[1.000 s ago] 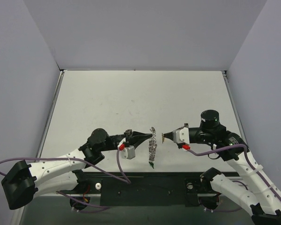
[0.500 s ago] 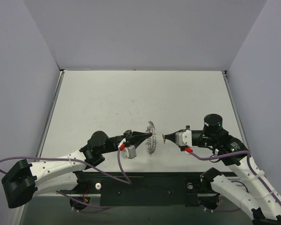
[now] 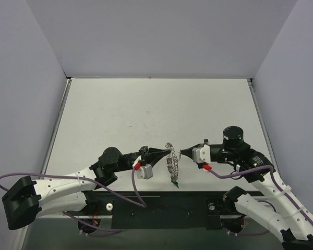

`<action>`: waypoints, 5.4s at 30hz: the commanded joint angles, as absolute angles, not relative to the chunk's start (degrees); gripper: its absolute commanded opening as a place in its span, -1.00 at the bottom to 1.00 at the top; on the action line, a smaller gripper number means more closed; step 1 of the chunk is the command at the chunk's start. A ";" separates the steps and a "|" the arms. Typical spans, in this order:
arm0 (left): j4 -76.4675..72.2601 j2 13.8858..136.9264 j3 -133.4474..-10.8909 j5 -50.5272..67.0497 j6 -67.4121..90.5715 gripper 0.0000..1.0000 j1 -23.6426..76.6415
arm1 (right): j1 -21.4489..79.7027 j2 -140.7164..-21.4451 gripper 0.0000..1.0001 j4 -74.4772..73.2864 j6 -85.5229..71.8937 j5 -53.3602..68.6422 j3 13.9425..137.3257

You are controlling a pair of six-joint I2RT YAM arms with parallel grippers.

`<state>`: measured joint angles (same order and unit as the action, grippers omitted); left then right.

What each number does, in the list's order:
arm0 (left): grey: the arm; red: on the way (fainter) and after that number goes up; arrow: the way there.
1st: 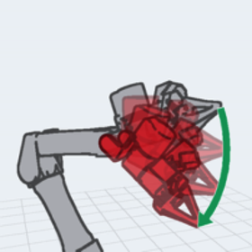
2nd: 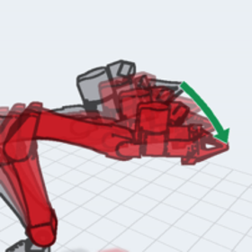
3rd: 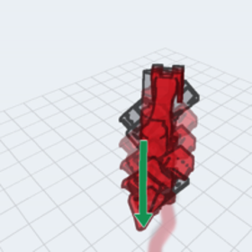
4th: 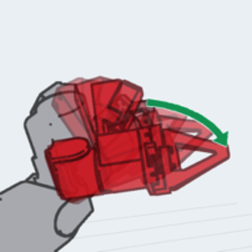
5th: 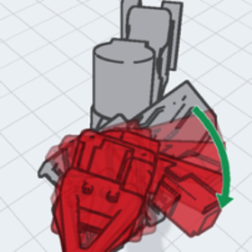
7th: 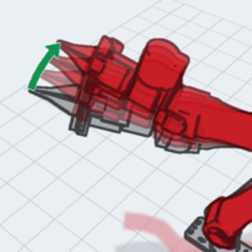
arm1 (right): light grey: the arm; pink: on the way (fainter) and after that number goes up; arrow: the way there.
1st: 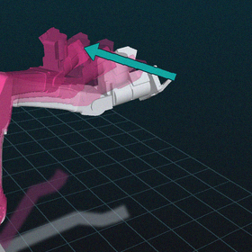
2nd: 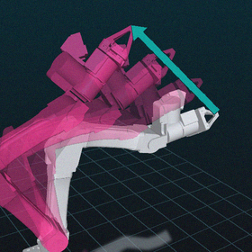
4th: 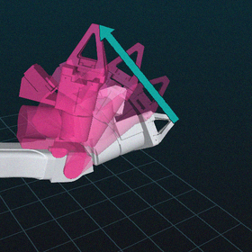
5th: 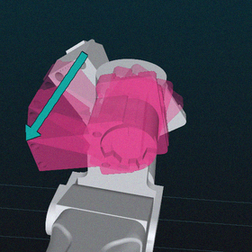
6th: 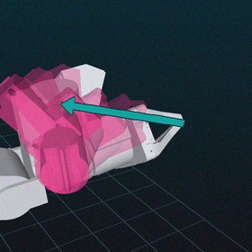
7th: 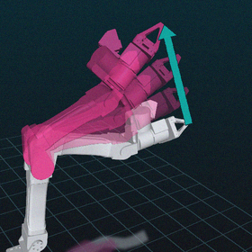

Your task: Put the keys on the keyring

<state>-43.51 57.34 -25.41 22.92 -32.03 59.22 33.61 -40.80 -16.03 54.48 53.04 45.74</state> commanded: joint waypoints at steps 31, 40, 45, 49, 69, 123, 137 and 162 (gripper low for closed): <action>-45.97 58.54 -26.37 22.76 -33.22 -1.00 59.94 | 36.39 -42.54 -1.00 -13.62 65.30 51.68 45.18; -47.20 58.80 -26.10 21.53 -32.61 -1.00 59.85 | 36.74 -42.19 -1.00 -13.45 64.69 52.38 44.74; -47.29 58.89 -26.10 21.62 -32.17 -1.00 59.85 | 36.74 -42.28 -1.00 -13.10 64.42 52.73 45.00; -47.55 58.80 -26.10 21.62 -31.73 -1.00 59.85 | 36.91 -42.28 -1.00 -12.75 63.64 53.35 45.17; -57.56 59.41 -25.93 19.86 -16.79 -1.00 59.85 | 35.16 -41.31 -1.00 -13.88 53.62 52.91 49.13; -76.38 64.86 -24.96 29.97 1.58 -1.00 55.28 | 27.25 -41.84 -1.00 -2.37 30.58 70.14 49.48; -76.29 64.95 -25.05 30.32 1.58 -1.00 55.28 | 27.51 -42.45 -1.00 -2.72 30.41 70.75 49.31; -75.59 65.04 -25.05 29.62 1.41 -1.00 55.28 | 28.56 -43.24 -1.00 -1.14 28.65 71.63 49.13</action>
